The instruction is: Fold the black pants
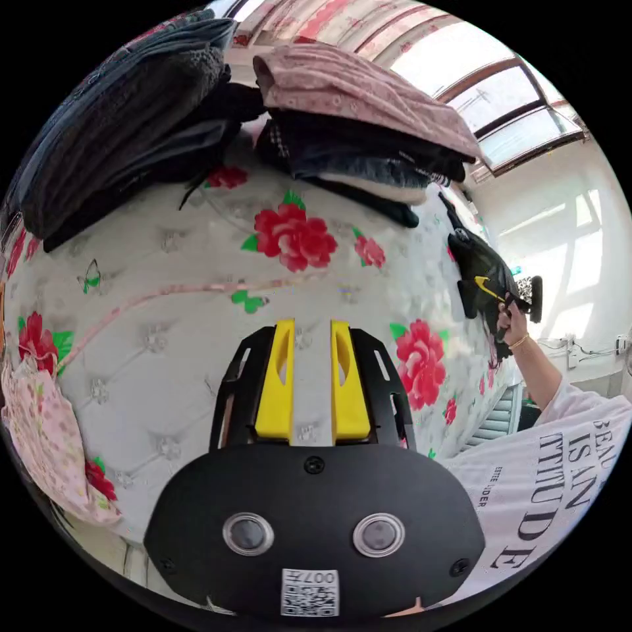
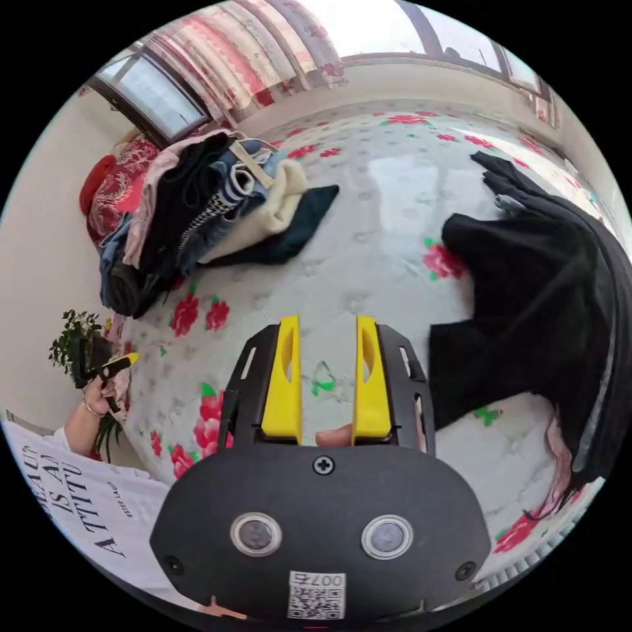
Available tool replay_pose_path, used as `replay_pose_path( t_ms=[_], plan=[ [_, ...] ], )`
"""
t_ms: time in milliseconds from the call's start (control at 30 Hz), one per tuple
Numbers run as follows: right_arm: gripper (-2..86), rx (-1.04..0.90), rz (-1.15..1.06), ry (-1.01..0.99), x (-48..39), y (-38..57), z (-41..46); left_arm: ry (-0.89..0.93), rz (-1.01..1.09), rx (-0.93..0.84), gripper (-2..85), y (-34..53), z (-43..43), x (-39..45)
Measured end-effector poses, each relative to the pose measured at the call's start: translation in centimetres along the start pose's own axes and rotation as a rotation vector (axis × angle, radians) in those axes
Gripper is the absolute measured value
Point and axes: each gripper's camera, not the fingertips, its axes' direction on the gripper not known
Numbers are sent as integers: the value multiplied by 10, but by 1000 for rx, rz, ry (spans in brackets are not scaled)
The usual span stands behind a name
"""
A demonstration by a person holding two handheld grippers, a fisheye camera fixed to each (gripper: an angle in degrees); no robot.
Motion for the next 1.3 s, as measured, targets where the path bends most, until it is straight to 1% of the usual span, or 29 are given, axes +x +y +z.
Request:
replay_pose_path(
  t_ms=[33, 67, 133, 167, 200, 233, 267, 300, 333, 367, 400, 433, 500, 533, 567, 633, 667, 733, 867, 967, 1033, 1067, 1133, 1167, 1200, 1233, 1267, 1300],
  plan=[
    [85, 3, 59, 96, 51, 18, -15, -59, 12, -49, 75, 18, 18, 21],
    [85, 15, 91, 145, 76, 26, -26, -109, 39, -96, 74, 32, 33, 45],
    [84, 139, 251, 319, 173, 51, -88, -173, 79, -166, 74, 44, 55, 83],
    [84, 177, 288, 356, 194, 57, -104, -175, 98, -218, 73, 50, 70, 106],
    [84, 233, 353, 419, 232, 65, -130, -166, 108, -246, 73, 52, 78, 116],
    [86, 236, 396, 461, 267, 68, -143, -156, 123, -298, 74, 56, 96, 134],
    [86, 215, 405, 473, 283, 67, -144, -158, 130, -360, 76, 61, 116, 148],
    [85, 131, 415, 489, 314, 62, -136, -155, 130, -404, 78, 63, 127, 153],
    [81, 4, 434, 502, 344, 58, -116, -211, 133, -366, 83, 64, 130, 165],
    [78, -75, 457, 515, 360, 57, -103, -272, 166, -377, 79, 64, 135, 177],
    [72, -219, 483, 517, 385, 55, -75, -282, 198, -385, 77, 63, 138, 183],
    [64, -253, 463, 525, 390, 49, -64, -309, 241, -401, 77, 61, 142, 192],
    [42, -315, 426, 562, 387, 34, -53, -312, 253, -413, 77, 56, 144, 196],
    [28, -369, 395, 596, 383, 26, -45, -292, 225, -413, 78, 53, 144, 194],
    [21, -380, 360, 608, 378, 23, -43, -278, 192, -408, 80, 51, 142, 189],
    [7, -411, 250, 581, 358, 25, -46, -253, 184, -396, 80, 50, 139, 186],
    [5, -401, 236, 558, 353, 27, -52, -246, 185, -380, 79, 52, 137, 186],
    [0, -325, 178, 440, 329, 45, -90, -246, 184, -350, 78, 56, 132, 187],
    [-2, -227, 111, 364, 281, 77, -155, -251, 222, -311, 66, 65, 121, 194],
    [-2, -230, 80, 218, 245, 101, -192, -205, 268, -342, 51, 71, 114, 195],
    [-2, -185, 54, 24, 205, 124, -209, -155, 278, -324, 47, 78, 103, 192],
    [-3, -187, 34, -17, 190, 130, -209, -114, 280, -297, 48, 83, 92, 188],
    [-2, -201, -58, -111, 111, 153, -190, -49, 281, -257, 55, 92, 75, 181],
    [-2, -216, -90, -120, 87, 159, -182, -4, 277, -233, 62, 98, 63, 174],
    [-2, -241, -148, -137, 38, 170, -161, 23, 276, -223, 68, 102, 57, 171],
    [-1, -258, -213, -185, -13, 181, -139, 78, 273, -202, 79, 108, 46, 163],
    [-1, -274, -241, -222, -38, 185, -127, 139, 274, -176, 87, 115, 33, 155],
    [0, -301, -284, -328, -89, 193, -101, 171, 278, -159, 91, 119, 26, 151]
  ],
)
